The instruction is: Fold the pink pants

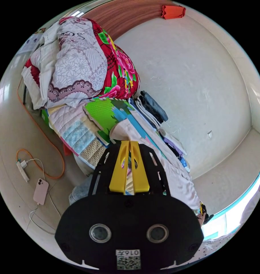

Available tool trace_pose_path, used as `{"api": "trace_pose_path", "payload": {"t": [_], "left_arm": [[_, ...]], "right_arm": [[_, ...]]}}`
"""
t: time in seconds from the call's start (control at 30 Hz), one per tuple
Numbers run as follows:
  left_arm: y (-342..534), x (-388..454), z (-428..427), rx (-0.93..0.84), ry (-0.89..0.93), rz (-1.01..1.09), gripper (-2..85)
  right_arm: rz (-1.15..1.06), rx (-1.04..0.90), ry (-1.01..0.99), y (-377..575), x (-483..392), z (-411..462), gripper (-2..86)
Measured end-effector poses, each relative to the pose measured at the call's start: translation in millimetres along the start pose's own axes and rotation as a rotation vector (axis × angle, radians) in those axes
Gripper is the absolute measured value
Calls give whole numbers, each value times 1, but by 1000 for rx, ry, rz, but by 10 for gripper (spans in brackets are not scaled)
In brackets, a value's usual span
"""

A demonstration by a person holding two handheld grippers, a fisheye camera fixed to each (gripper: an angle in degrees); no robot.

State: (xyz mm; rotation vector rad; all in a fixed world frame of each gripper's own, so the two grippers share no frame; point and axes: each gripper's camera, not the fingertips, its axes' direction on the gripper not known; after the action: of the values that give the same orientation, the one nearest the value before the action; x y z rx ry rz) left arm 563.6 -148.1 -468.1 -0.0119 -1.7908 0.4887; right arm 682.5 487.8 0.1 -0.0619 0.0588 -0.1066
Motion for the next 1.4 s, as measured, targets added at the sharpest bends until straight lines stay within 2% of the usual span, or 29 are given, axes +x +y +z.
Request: {"api": "trace_pose_path", "payload": {"t": [0.07,0.2,0.6,0.7,0.87,1.0,1.1,1.17,1.27,1.33,1.4], "left_arm": [[-8,6,-5,3,34,10,-10],[-20,17,-15,14,74,20,-10],[-73,82,-62,75,213,91,-10],[-109,124,-58,72,205,168,-10],[-213,224,-3,-25,236,325,-10],[-299,306,74,-132,120,423,-9],[-373,370,177,-279,-14,456,-8],[-419,408,276,-372,-177,415,-5],[-441,443,401,-523,-328,350,13],[-432,457,449,-518,-330,320,55],[-419,463,482,-497,-327,279,65]], "right_arm": [[23,14,-49,-4,7,-10,1],[-21,31,-13,-9,4,-30,1],[-131,127,-74,-32,-10,-114,0],[-171,157,-114,-53,-23,-124,0],[-265,133,-92,-115,-60,-98,1],[-344,43,-38,-191,-103,-36,2],[-347,-60,50,-257,-131,38,2],[-384,-178,122,-294,-148,101,4],[-434,-467,309,-339,-167,235,9],[-377,-641,518,-345,-162,327,19],[-383,-758,621,-336,-154,374,40]]}}
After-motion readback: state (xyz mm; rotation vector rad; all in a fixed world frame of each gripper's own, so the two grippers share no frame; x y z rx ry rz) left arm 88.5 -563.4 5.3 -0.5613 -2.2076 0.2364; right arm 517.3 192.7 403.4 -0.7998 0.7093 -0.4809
